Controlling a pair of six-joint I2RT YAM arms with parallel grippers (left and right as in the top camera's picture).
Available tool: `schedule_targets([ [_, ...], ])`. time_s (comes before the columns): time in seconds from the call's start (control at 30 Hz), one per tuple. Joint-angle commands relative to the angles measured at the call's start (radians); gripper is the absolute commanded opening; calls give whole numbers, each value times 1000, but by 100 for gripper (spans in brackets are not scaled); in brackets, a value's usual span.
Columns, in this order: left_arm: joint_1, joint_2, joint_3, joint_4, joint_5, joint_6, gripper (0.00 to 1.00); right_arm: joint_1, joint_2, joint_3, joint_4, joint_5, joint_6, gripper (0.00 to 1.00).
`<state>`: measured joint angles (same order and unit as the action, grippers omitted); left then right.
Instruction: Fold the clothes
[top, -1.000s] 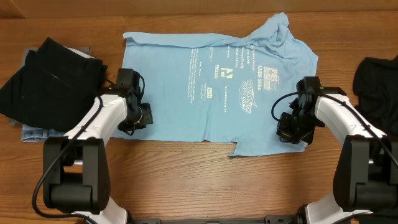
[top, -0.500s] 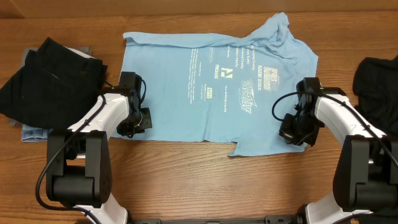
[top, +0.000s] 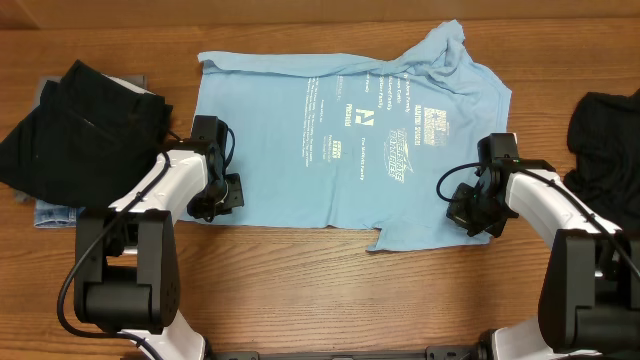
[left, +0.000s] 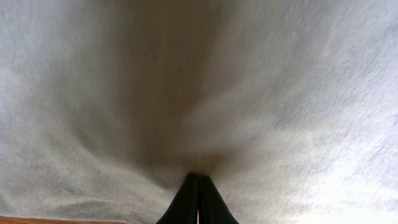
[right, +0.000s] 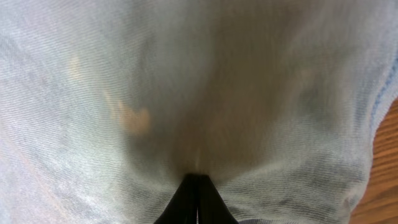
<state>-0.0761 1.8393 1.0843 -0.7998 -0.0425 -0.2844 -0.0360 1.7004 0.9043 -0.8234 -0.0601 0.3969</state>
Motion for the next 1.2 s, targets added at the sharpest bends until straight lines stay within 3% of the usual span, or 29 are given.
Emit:
schedule_targets([
  [0.0,6,24,-3,-34,-27,15,4,-27,43,-53,-47,122,97,4],
  [0.4,27,24,-3,-151,-27,-46,4,-315,43,-40,-140,116,90,4],
  [0.9,33,14,-1,-243,-29,-45,4,-317,42,17,-148,81,48,4],
  [1.17,29,-229,176,-317,23,-60,4,-317,23,227,-278,-21,47,4],
])
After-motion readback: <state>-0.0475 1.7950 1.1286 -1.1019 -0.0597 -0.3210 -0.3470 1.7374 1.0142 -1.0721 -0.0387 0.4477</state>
